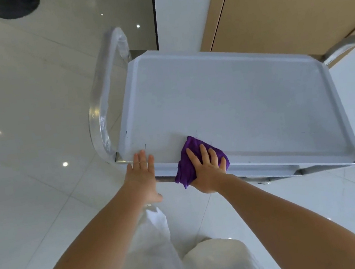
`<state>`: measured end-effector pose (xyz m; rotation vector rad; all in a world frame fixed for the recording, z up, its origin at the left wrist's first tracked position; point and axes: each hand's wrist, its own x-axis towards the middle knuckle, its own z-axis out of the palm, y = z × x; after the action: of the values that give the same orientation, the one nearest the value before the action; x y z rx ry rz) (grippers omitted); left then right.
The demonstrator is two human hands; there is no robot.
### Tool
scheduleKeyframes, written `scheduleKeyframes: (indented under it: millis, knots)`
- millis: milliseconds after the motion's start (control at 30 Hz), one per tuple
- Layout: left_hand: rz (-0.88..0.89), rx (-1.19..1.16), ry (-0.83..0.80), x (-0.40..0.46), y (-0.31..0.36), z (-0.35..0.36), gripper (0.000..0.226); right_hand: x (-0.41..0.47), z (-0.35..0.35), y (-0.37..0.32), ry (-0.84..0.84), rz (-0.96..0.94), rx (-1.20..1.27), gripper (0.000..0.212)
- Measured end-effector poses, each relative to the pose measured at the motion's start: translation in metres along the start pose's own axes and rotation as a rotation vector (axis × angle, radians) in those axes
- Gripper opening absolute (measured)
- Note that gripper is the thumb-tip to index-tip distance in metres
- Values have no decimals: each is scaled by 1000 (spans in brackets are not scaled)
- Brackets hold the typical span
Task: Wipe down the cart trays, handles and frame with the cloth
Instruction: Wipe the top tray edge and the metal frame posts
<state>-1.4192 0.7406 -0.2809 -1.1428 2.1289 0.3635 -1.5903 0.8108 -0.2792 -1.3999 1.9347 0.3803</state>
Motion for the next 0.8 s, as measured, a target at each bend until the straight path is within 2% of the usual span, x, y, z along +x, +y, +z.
scheduleKeyframes:
  millis: [333, 567, 800]
  knots:
    - [212, 67, -16, 98, -48, -94, 119, 79, -73, -8, 66, 140, 120, 88]
    - [260, 179, 7, 153, -55, -149, 123, 125, -115, 1, 121, 180, 198, 88]
    - [305, 179, -10, 192, -54, -180, 124, 153, -139, 16, 127, 190, 179, 89]
